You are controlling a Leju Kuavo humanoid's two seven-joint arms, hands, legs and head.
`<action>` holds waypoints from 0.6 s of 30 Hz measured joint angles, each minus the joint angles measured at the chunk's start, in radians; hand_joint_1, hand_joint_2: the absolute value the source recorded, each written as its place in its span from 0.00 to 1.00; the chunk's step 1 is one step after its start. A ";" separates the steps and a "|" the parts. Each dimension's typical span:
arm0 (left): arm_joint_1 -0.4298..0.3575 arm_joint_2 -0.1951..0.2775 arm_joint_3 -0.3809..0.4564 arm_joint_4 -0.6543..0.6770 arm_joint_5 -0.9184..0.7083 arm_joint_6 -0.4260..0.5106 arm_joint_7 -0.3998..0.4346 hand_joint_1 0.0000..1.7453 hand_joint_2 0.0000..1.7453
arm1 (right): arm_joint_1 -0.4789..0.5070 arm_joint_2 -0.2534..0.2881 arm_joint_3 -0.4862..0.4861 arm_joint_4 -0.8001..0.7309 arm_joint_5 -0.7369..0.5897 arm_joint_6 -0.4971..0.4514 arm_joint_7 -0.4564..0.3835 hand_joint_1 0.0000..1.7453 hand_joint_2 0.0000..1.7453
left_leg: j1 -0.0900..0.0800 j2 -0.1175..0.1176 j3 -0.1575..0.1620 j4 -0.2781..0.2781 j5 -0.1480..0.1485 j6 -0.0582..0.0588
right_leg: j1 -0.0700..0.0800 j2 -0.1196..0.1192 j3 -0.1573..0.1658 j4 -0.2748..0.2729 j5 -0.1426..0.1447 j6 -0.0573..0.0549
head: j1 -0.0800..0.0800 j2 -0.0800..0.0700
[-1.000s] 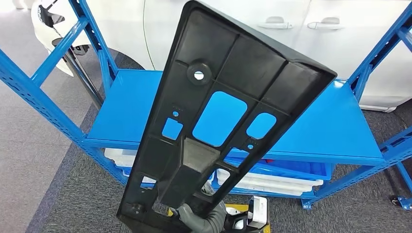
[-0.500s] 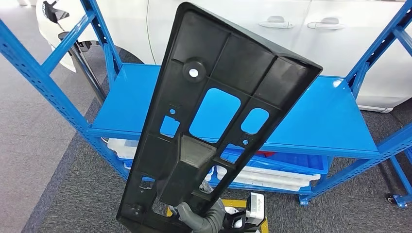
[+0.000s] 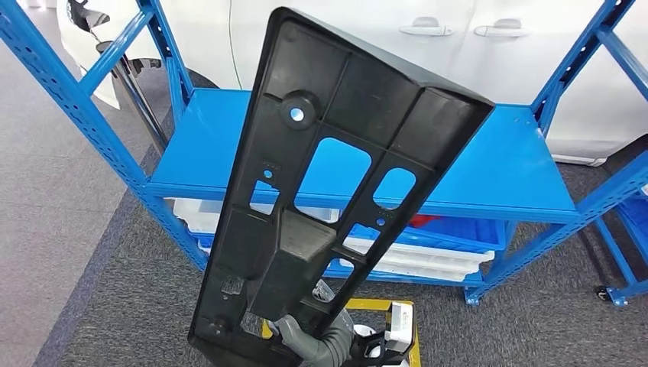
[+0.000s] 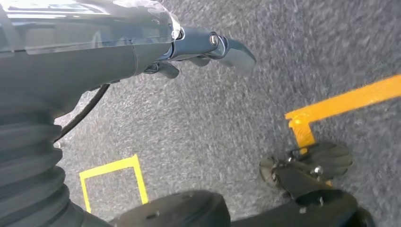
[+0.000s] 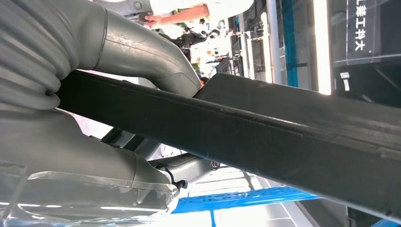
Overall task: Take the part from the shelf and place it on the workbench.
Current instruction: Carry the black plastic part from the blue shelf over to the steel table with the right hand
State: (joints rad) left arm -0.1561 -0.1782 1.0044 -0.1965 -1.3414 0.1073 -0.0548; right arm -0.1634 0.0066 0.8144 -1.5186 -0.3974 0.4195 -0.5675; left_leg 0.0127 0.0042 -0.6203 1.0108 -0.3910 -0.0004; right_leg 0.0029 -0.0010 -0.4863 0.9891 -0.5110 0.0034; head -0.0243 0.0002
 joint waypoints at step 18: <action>0.010 -0.002 0.000 0.001 0.003 -0.008 0.010 0.00 1.00 | 0.016 0.002 -0.002 -0.013 0.009 0.010 0.025 1.00 1.00 | 0.003 0.000 0.107 -0.010 -0.097 0.022 | -0.003 -0.005 -0.171 0.075 0.065 0.022 | 0.000 0.000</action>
State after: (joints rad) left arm -0.1458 -0.1799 1.0043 -0.1959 -1.3388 0.0994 -0.0453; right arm -0.1477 0.0089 0.8126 -1.5316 -0.3888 0.4299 -0.5426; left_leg 0.0160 0.0043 -0.5138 1.0005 -0.4885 0.0215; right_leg -0.0004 -0.0059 -0.6571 1.0640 -0.4464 0.0256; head -0.0242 0.0000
